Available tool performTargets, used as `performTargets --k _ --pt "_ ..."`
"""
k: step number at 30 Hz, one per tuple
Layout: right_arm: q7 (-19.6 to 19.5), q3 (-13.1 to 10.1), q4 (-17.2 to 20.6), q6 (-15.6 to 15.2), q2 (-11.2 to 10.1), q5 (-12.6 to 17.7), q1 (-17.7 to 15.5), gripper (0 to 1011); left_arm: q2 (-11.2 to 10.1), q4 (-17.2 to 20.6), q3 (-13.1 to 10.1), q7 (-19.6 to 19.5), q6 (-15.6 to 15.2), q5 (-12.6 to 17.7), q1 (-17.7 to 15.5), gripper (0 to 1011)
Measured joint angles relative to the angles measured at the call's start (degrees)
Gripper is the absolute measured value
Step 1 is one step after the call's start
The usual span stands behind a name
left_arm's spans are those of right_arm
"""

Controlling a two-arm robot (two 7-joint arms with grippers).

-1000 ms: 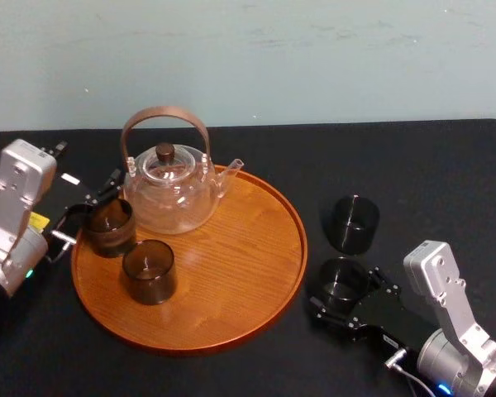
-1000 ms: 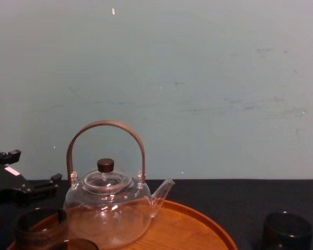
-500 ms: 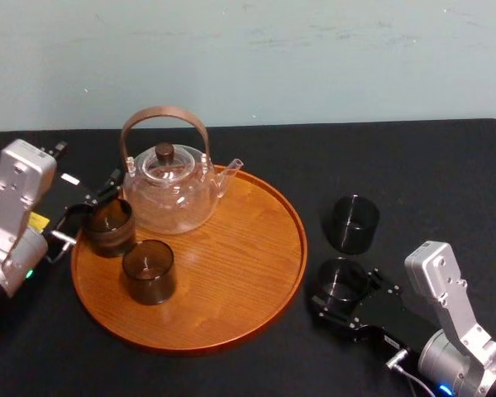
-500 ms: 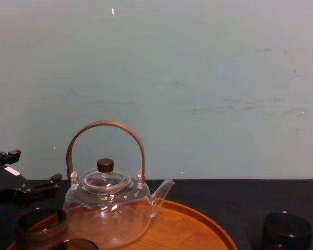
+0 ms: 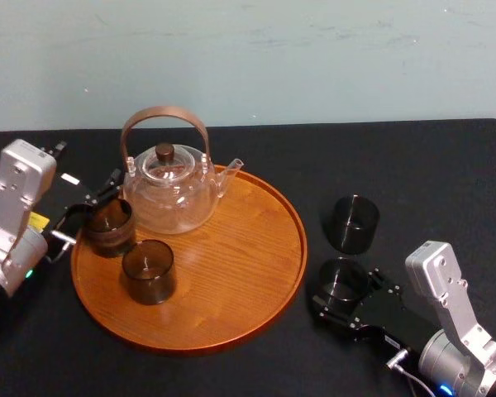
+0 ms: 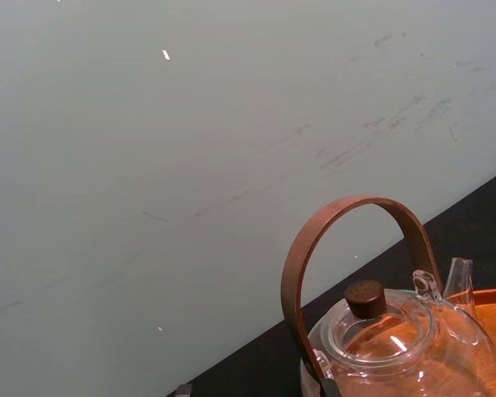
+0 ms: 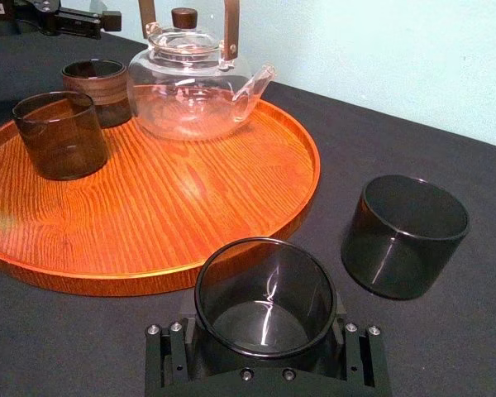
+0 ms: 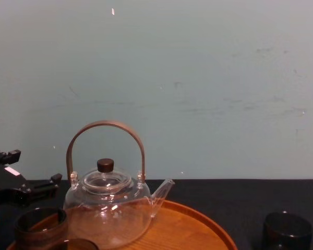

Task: Pick up the glass from the table and place it on the tray.

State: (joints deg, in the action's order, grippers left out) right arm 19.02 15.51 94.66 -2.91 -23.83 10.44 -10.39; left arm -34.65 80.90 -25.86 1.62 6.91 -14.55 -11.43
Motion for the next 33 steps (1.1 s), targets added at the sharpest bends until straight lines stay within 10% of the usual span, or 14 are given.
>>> performTargets --k 18,33 --pt "2.92 1.64 1.75 1.67 -0.97 0.78 1.13 906 0.0 0.0 0.0 0.0 0.0 0.0 0.0 1002" --pt "6.43 8.92 1.93 0.9 0.26 -1.18 8.26 906 0.0 0.0 0.0 0.0 0.0 0.0 0.0 1001"
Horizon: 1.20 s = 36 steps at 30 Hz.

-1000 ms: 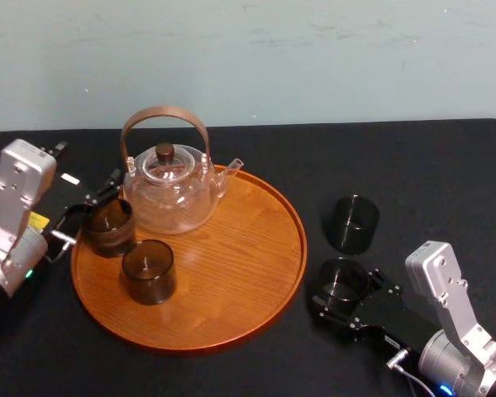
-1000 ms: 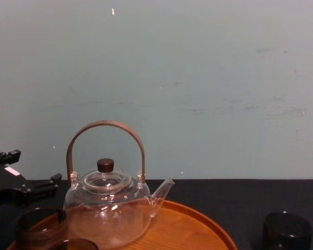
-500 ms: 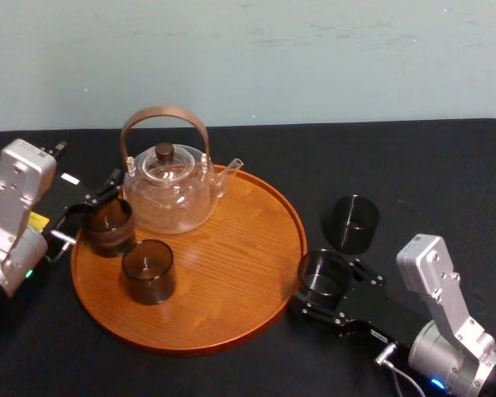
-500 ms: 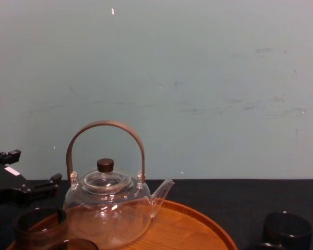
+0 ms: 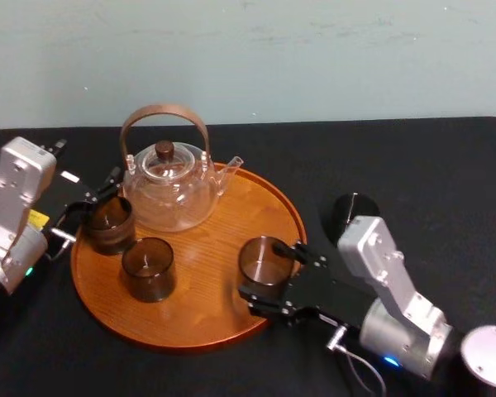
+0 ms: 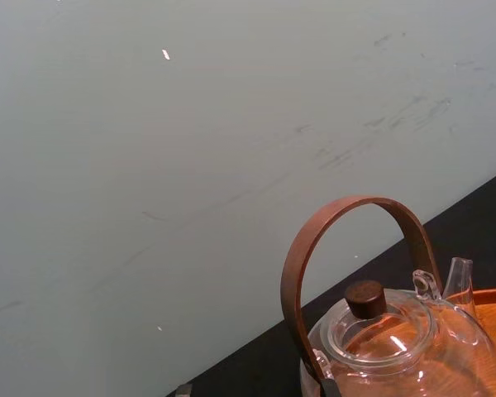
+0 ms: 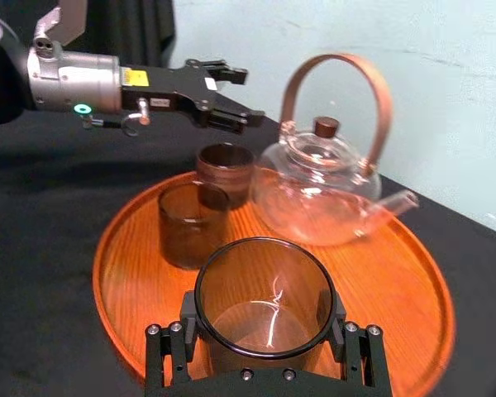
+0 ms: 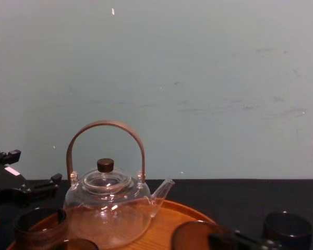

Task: Pick up the glass from the table and place it on the tray.

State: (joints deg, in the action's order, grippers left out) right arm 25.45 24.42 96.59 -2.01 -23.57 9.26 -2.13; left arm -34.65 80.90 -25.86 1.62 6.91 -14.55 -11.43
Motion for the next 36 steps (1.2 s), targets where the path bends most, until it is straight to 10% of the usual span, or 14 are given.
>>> performTargets --k 14,36 --pt "2.47 6.19 -7.8 -0.34 4.0 -1.19 8.68 906 0.0 0.0 0.0 0.0 0.0 0.0 0.0 1001" --pt "2.81 8.3 -13.08 0.51 5.09 0.75 10.57 906 0.0 0.0 0.0 0.0 0.0 0.0 0.0 1002"
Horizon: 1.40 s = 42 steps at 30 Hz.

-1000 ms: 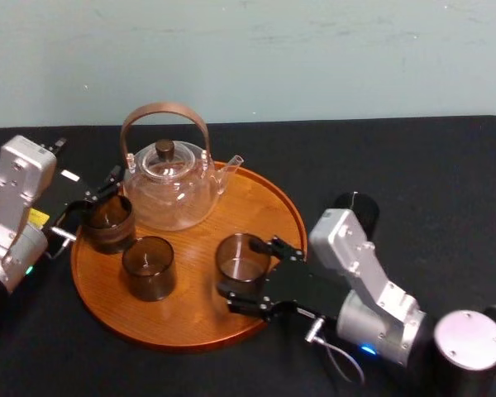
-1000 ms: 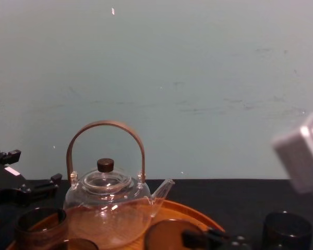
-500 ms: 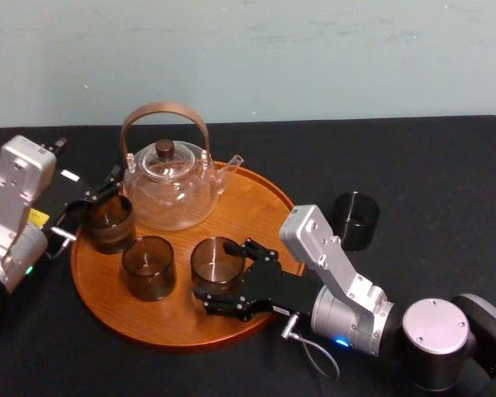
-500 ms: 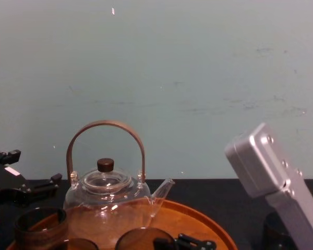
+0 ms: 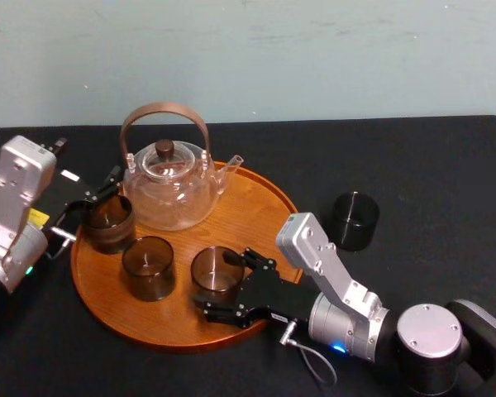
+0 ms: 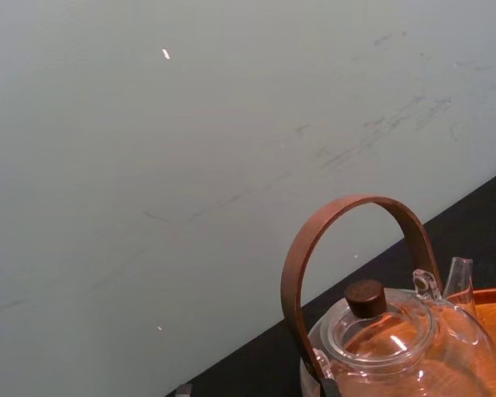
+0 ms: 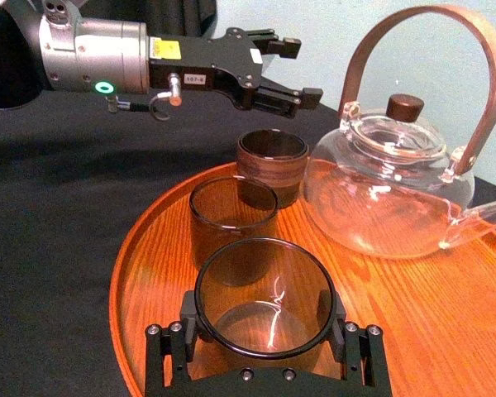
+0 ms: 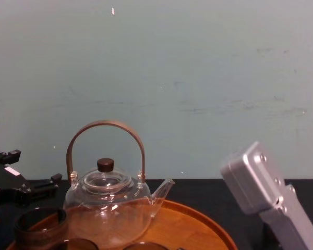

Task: Pick up the glass from the table and place it on the tray.

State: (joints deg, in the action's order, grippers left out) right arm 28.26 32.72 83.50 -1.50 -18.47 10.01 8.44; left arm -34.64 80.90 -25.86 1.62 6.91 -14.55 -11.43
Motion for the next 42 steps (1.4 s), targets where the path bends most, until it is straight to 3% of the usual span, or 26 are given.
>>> performTargets --k 15,19,29,33,42 --pt "-0.23 0.07 -0.23 0.06 0.07 -0.06 0.06 909 0.0 0.0 0.0 0.0 0.0 0.0 0.0 1001" --pt "-0.22 0.04 -0.2 0.06 0.06 -0.03 0.05 999 0.0 0.0 0.0 0.0 0.0 0.0 0.0 1001" --pt "0.19 -0.14 -0.03 0.54 -0.15 0.59 -0.06 1002 0.0 0.0 0.0 0.0 0.0 0.0 0.0 1001" --pt "0.31 -0.35 1.43 1.5 -0.91 0.85 -0.58 1002 0.0 0.0 0.0 0.0 0.0 0.0 0.0 1001" --pt "-0.56 -1.27 8.43 3.8 -3.65 0.14 -3.12 1002 0.0 0.0 0.0 0.0 0.0 0.0 0.0 1001"
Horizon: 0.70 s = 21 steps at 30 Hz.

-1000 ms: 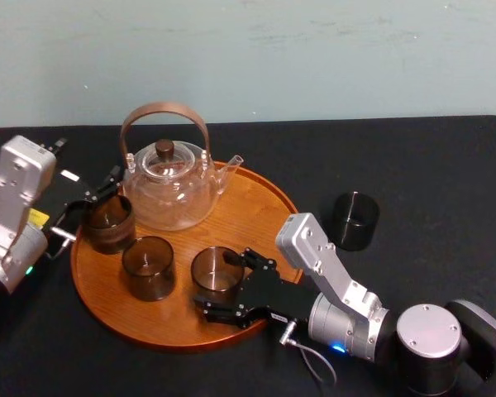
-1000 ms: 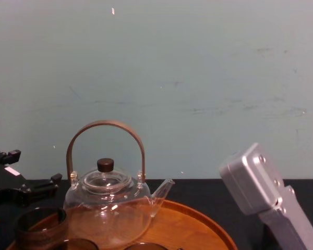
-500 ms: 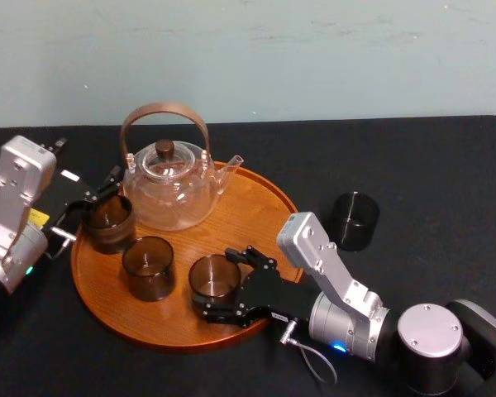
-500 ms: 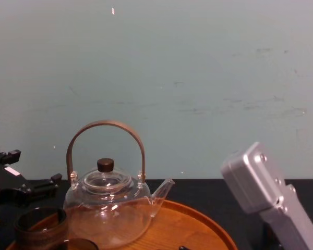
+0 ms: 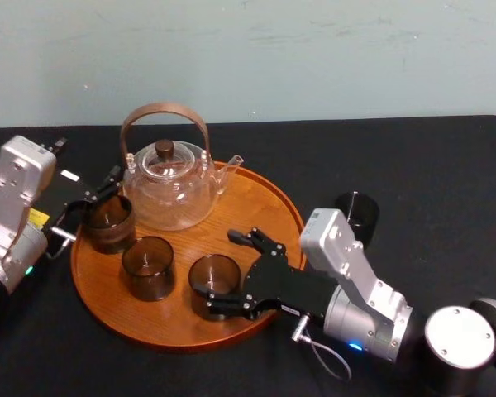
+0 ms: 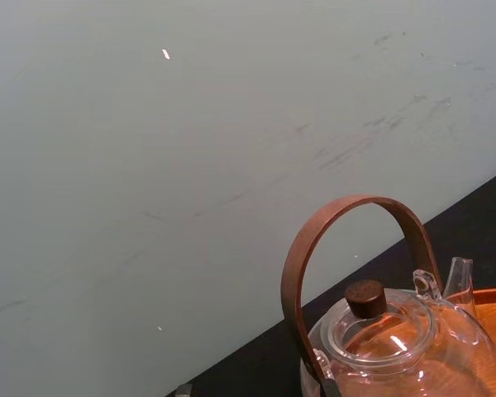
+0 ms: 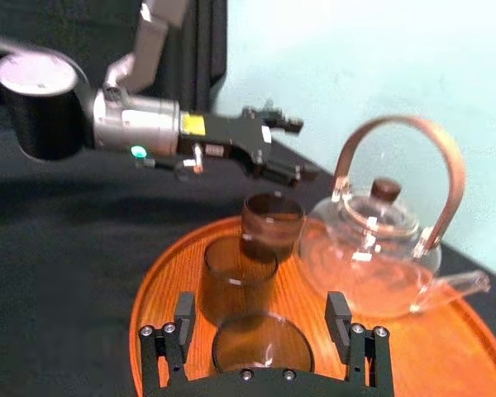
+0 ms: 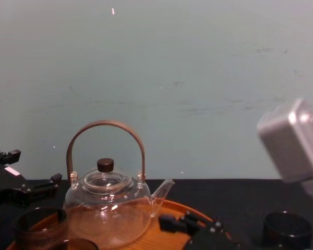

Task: Pick up the glass from the table and place it on the tray.

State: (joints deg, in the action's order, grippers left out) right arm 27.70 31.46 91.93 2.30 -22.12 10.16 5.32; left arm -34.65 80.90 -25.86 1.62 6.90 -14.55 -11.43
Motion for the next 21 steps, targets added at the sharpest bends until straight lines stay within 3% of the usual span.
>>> performTargets --k 11,18,21 --pt "-3.0 -3.5 7.39 2.14 -3.53 0.26 -7.36 1002 0.0 0.0 0.0 0.0 0.0 0.0 0.0 1001" --pt "-5.12 -6.46 10.19 2.26 -5.14 0.5 -13.2 1002 0.0 0.0 0.0 0.0 0.0 0.0 0.0 1001" --pt "-6.26 -8.84 11.15 2.65 -5.75 1.03 -16.29 1002 0.0 0.0 0.0 0.0 0.01 0.0 0.0 1002"
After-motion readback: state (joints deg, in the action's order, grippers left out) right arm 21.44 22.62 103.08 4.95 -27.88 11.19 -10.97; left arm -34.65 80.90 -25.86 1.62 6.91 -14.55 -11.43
